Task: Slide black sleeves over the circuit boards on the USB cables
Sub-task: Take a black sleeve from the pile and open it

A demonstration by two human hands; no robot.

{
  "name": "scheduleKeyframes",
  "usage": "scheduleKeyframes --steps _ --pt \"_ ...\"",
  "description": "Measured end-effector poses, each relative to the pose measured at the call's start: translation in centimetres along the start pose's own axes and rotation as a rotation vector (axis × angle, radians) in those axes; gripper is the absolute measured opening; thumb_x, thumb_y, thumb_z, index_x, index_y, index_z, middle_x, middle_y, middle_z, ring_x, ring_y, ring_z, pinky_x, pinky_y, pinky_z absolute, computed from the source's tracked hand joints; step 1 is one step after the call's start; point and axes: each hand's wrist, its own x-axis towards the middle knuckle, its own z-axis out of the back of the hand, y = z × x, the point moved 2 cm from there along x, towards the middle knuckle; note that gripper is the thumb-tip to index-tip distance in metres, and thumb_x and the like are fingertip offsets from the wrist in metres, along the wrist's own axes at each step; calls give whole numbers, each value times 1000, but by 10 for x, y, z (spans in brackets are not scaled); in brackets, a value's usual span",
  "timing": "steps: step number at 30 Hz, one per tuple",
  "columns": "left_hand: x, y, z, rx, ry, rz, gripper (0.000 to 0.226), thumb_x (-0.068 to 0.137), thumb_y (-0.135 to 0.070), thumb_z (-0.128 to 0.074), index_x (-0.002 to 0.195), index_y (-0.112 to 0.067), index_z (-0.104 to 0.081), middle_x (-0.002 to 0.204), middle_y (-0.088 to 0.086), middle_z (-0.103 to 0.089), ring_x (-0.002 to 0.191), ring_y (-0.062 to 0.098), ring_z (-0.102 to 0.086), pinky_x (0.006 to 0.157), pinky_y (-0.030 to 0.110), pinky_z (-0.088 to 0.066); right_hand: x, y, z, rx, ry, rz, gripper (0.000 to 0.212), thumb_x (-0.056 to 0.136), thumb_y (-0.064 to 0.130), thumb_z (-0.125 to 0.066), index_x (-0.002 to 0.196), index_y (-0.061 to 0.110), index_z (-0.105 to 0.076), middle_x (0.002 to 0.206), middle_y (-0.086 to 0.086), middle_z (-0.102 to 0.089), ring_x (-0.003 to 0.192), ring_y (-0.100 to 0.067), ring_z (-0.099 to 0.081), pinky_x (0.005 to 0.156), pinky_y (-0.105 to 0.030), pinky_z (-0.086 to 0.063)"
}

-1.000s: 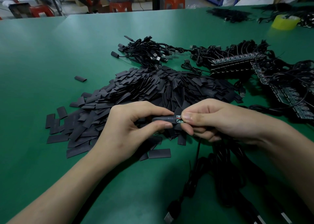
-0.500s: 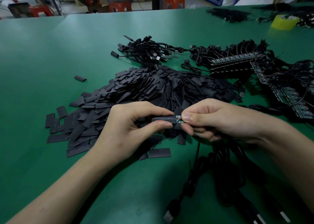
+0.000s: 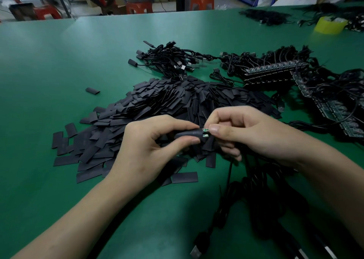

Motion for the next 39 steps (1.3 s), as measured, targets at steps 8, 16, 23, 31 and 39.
scheduleKeyframes --steps 8,16,23,31,39 --pt "-2 -3 0 54 -34 -56 20 88 -27 -78 103 -13 -80 97 -8 -75 90 4 -70 81 18 -50 1 -1 -2 -70 -88 20 16 101 15 -60 87 9 -66 56 -3 -50 51 -18 -43 49 -25 -39" --pt "-3 -1 -1 52 -19 -78 19 88 -24 -78 102 -10 -80 96 -5 -74 89 4 -69 82 16 -48 0 -2 -2 -26 -57 -9 17 102 15 -58 89 9 -67 60 -3 -49 52 -15 -40 49 -25 -36" --pt "-2 0 1 -7 15 -44 18 87 -28 -77 102 -17 -80 95 -12 -74 88 7 -70 79 18 -49 -1 1 2 -37 -43 -13 16 101 13 -59 92 4 -70 62 -2 -51 55 -18 -40 48 -24 -37" --pt "-2 1 1 -11 -1 -19 20 87 -31 -76 103 -20 -79 97 -14 -74 90 4 -71 81 16 -49 -1 2 0 -86 -95 -24 17 101 17 -61 90 11 -72 63 -6 -50 55 -20 -40 49 -26 -37" --pt "-2 -1 -2 21 5 -56 19 86 -25 -79 103 -15 -79 98 -12 -74 90 4 -70 81 17 -50 -1 0 -8 -53 -126 -29 16 100 14 -61 88 11 -71 59 -2 -51 52 -15 -41 48 -27 -36"
